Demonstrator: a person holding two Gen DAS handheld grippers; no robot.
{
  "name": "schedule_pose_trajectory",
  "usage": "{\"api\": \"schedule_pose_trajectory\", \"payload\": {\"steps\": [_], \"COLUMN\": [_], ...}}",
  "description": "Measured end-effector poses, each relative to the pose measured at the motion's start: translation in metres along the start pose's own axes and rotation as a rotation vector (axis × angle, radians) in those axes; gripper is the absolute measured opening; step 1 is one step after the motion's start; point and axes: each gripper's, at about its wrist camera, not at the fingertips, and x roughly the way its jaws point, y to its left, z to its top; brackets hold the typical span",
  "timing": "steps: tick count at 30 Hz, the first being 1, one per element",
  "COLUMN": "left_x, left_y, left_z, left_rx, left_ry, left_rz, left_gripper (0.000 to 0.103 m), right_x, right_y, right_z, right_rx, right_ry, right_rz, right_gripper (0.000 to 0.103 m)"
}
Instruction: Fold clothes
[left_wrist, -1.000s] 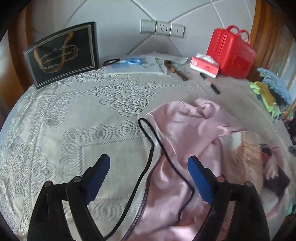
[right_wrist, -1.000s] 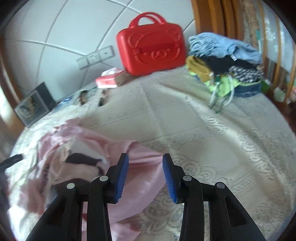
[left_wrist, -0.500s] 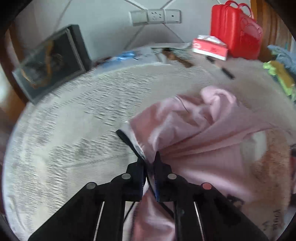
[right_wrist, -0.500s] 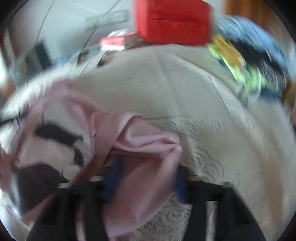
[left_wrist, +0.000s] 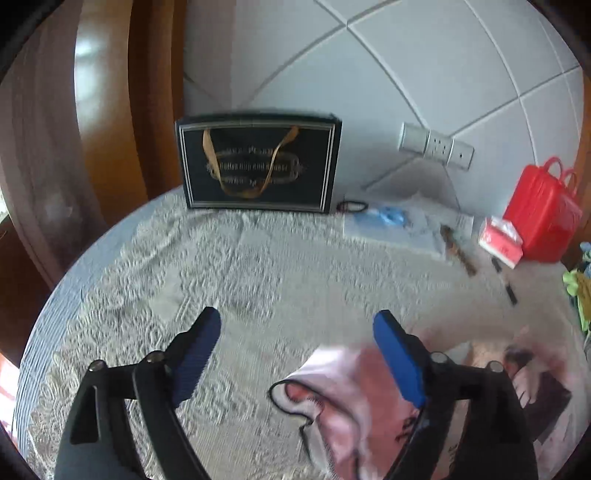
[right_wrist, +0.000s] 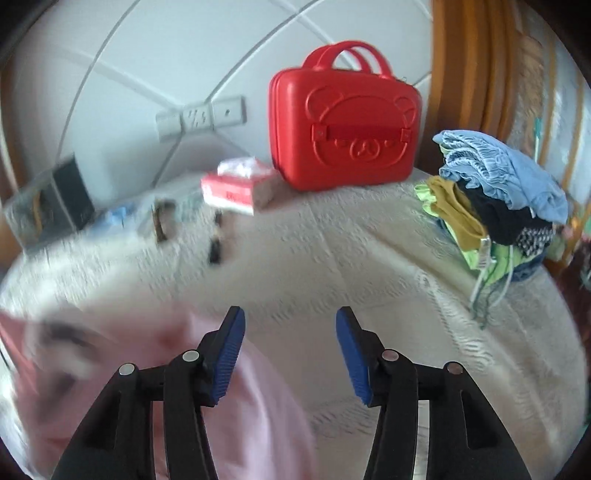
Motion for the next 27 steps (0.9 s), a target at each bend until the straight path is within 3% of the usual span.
{"api": "schedule_pose_trajectory", "payload": {"steps": [2,4,6,9,13,14,16,18,19,20,21,22,24,25,27], "left_x": [0.01,0.025,0.036,0.051,0.078,0.081,0.089,0.096,0.1,0.103,0.103,0.101,0.095,0.09,0.076], "left_y": [-0.011,-0.02,-0.025,-0.025,-0.012,-0.008,-0.007,-0.01,-0.015,-0.02,-0.024,-0.027,-0.027,-0.026,-0.028], "left_z": [0.003,0.002,-0.006,-0.015,-0.024,-0.027,-0.033,-0.038,-0.043,-0.047,-0.048,-0.047,-0.043,-0.04,-0.033], "left_rx": [0.037,0.086,0.129,0.152,0.147,0.141,0.137,0.149,0.165,0.177,0.179,0.17,0.132,0.124,0.136], "left_ry": [0.01,0.058,0.117,0.17,0.249,0.266,0.297,0.331,0.35,0.356,0.346,0.329,0.296,0.257,0.168], "left_rz": [-0.023,-0.036,-0.042,-0.02,0.024,0.018,-0.009,-0.046,-0.084,-0.11,-0.129,-0.135,-0.131,-0.071,0.016], "left_gripper": [0.088,0.088,0.088,0.088,0.087,0.087,0.088,0.087,0.087,0.081,0.063,0.028,0.017,0.017,0.016], "right_x": [-0.003,-0.007,-0.003,0.006,0.052,0.065,0.085,0.097,0.095,0.095,0.095,0.092,0.083,0.076,0.056], "right_y": [-0.007,-0.006,0.019,0.041,0.054,0.058,0.066,0.076,0.08,0.083,0.088,0.093,0.096,0.096,0.086], "right_z": [0.012,0.018,0.017,0.007,-0.01,-0.016,-0.028,-0.04,-0.042,-0.045,-0.048,-0.049,-0.045,-0.041,-0.03], "right_rx": [0.137,0.226,0.094,-0.008,-0.008,-0.02,-0.042,-0.074,-0.096,-0.108,-0.124,-0.155,-0.234,-0.269,-0.309], "right_ry": [-0.009,0.011,0.115,0.176,0.303,0.338,0.404,0.453,0.433,0.439,0.44,0.42,0.319,0.253,0.073], "right_rz": [0.075,0.294,0.419,0.398,0.387,0.375,0.372,0.387,0.383,0.412,0.438,0.44,0.286,0.183,-0.096], "right_gripper": [0.053,0.054,0.055,0.055,0.054,0.051,0.035,0.035,0.035,0.031,0.019,0.01,0.005,0.0,0.001]}}
